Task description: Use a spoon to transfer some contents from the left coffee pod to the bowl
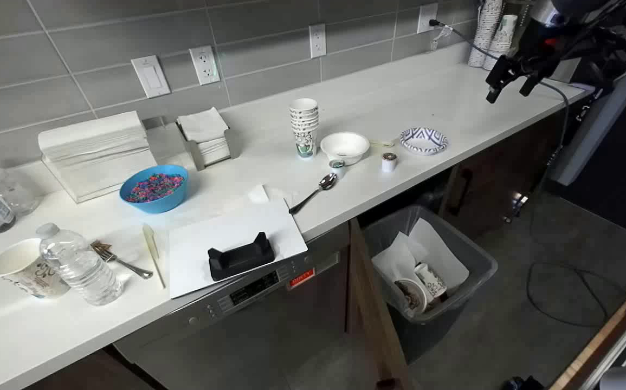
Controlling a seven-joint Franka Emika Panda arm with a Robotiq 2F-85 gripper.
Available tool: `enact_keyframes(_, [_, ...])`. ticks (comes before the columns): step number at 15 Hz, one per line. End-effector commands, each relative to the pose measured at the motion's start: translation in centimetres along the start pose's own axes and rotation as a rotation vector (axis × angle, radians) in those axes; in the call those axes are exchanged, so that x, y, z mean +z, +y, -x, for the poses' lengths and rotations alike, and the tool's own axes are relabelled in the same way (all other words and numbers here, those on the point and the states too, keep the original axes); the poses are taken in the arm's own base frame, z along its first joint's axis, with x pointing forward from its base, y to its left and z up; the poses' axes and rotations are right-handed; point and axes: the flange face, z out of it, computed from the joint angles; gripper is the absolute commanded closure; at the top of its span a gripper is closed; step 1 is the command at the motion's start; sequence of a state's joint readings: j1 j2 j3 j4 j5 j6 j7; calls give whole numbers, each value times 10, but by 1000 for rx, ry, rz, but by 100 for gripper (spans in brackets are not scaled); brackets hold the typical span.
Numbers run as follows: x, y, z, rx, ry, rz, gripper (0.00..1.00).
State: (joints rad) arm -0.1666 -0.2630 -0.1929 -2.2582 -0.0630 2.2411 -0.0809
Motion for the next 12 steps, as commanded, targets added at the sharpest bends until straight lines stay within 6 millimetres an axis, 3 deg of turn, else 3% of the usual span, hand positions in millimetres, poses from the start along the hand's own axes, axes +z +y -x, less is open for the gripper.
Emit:
enact_keyframes(1, [-1,0,0,0,-1,0,0])
enact_keyframes(7, [-1,0,0,0,-1,0,0])
enact_keyframes(9, [12,-23,-16,-142,-39,-39,0])
enact_keyframes(12, [40,-84,-49,-304,-51,-81,0])
